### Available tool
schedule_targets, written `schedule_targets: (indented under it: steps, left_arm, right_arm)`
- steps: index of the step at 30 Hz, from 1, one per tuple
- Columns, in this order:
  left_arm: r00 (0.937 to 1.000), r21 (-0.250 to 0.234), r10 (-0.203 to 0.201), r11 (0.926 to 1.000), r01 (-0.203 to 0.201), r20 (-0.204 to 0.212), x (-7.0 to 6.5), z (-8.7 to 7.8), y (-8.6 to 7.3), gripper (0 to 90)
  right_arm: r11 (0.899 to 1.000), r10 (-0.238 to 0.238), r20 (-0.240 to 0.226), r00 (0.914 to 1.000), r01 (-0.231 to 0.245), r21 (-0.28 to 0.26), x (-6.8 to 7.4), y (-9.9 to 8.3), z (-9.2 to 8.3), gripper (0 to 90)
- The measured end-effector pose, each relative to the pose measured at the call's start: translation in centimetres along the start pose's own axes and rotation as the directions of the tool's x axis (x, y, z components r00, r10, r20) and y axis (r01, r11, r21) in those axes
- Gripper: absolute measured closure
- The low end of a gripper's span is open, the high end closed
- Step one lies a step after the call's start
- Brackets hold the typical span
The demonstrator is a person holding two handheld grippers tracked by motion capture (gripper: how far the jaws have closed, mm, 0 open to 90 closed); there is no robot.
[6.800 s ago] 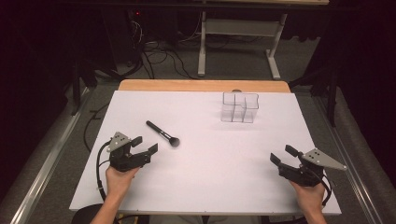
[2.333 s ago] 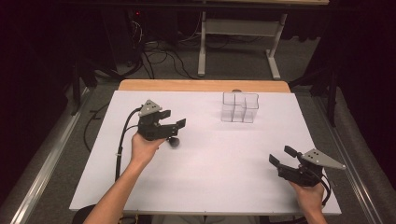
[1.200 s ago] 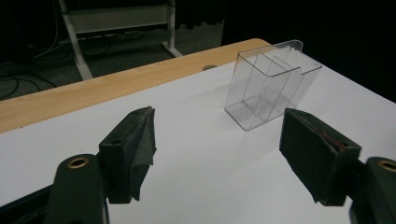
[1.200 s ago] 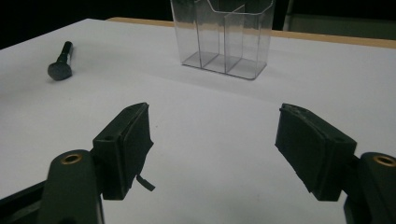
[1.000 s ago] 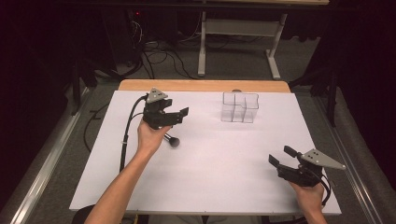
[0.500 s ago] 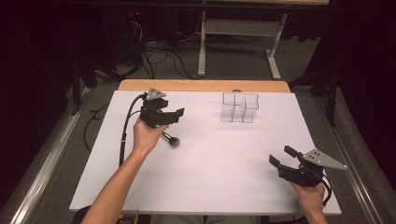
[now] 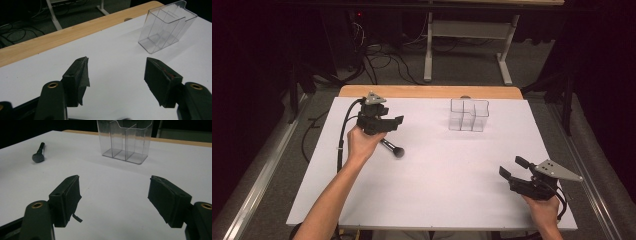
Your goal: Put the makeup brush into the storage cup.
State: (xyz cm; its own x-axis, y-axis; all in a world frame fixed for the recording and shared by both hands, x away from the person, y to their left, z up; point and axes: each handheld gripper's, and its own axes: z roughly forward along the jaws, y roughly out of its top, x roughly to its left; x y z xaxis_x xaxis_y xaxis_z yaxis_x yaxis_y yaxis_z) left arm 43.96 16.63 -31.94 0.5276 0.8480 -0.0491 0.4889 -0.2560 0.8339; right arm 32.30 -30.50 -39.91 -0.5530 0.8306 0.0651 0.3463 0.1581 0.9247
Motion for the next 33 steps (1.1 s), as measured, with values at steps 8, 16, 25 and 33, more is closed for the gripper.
schedule_targets:
  steps: [8, 16, 25, 33]
  left_arm:
    - [0.9992, 0.061, 0.037, 0.9974, -0.038, 0.017, 0.4, 0.0, 0.7, 28.6]
    - [0.9951, 0.149, 0.082, 0.9847, -0.09, 0.055, 0.8, 0.5, 1.0, 26.6]
    - [0.9925, 0.2, 0.105, 0.973, -0.116, 0.062, 1.4, 1.1, 1.0, 25.8]
    - [0.9912, 0.242, 0.127, 0.9613, -0.132, 0.039, 1.8, 1.5, 1.1, 25.5]
  right_arm:
    - [1.0, -0.003, -0.002, 1.0, 0.003, 0.0, 0.0, 0.0, 0.0, 27.4]
    - [1.0, -0.004, -0.003, 1.0, 0.004, 0.004, 0.1, 0.0, 0.0, 27.6]
    - [1.0, -0.011, -0.003, 0.9999, 0.011, 0.009, 0.1, 0.0, 0.1, 27.6]
    - [1.0, -0.008, 0.006, 1.0, 0.008, 0.001, 0.0, 0.0, 0.0, 27.9]
